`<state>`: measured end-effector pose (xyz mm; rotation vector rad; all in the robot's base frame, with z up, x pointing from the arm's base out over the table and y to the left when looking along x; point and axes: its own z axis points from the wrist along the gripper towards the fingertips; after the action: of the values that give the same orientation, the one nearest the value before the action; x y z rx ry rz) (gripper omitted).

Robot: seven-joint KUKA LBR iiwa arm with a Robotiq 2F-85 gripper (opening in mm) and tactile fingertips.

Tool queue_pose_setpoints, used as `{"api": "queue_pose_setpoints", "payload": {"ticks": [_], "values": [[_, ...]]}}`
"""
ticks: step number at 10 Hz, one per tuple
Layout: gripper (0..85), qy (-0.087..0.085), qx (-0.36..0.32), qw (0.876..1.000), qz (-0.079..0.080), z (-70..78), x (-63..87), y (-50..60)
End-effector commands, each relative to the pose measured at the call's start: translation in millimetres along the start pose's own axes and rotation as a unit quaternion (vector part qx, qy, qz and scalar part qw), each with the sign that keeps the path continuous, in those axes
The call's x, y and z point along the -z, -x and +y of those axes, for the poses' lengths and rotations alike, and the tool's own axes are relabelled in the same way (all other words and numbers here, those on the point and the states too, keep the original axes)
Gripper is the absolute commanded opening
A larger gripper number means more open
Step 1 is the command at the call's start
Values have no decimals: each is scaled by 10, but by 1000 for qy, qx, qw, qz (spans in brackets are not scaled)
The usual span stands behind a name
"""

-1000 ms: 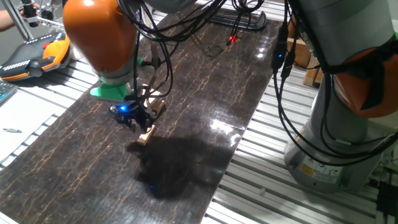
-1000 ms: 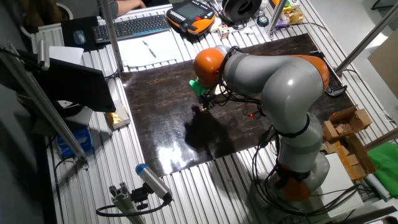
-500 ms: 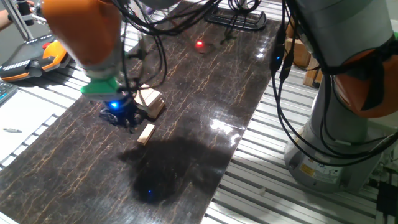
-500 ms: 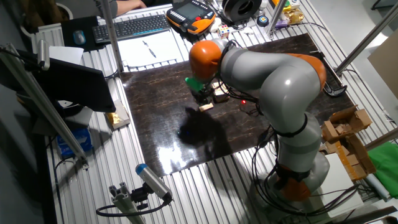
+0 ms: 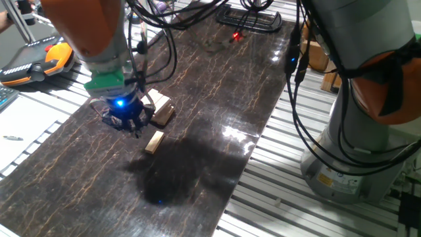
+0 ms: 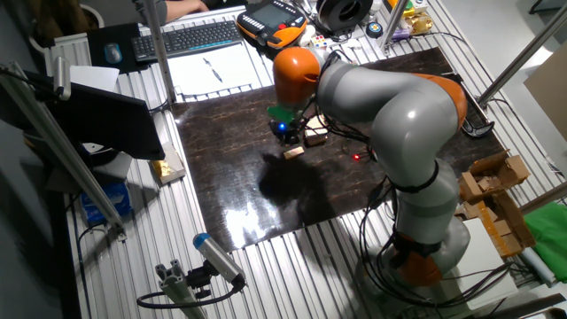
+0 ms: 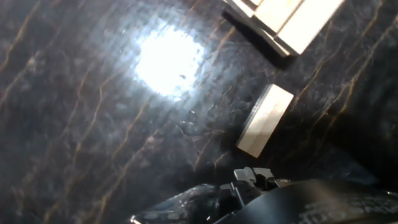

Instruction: Play Jenga

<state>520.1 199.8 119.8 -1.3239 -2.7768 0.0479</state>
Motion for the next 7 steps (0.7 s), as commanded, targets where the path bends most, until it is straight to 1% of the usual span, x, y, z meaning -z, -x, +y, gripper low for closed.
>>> {"api": "queue_pose_setpoints", "payload": {"ticks": [1, 2, 3, 4, 5, 6, 7], "values": [[7, -21, 325, 945, -16, -8, 25, 2], [7, -16, 344, 939, -8, -20, 57, 19], [7, -7, 358, 934, 2, -31, 89, 50], [7, 0, 373, 928, 7, -31, 111, 74], [7, -8, 385, 923, -3, -44, 145, 99], [7, -4, 397, 918, -3, -77, 217, 161], [7, -1, 405, 914, -4, -115, 256, 209]]}}
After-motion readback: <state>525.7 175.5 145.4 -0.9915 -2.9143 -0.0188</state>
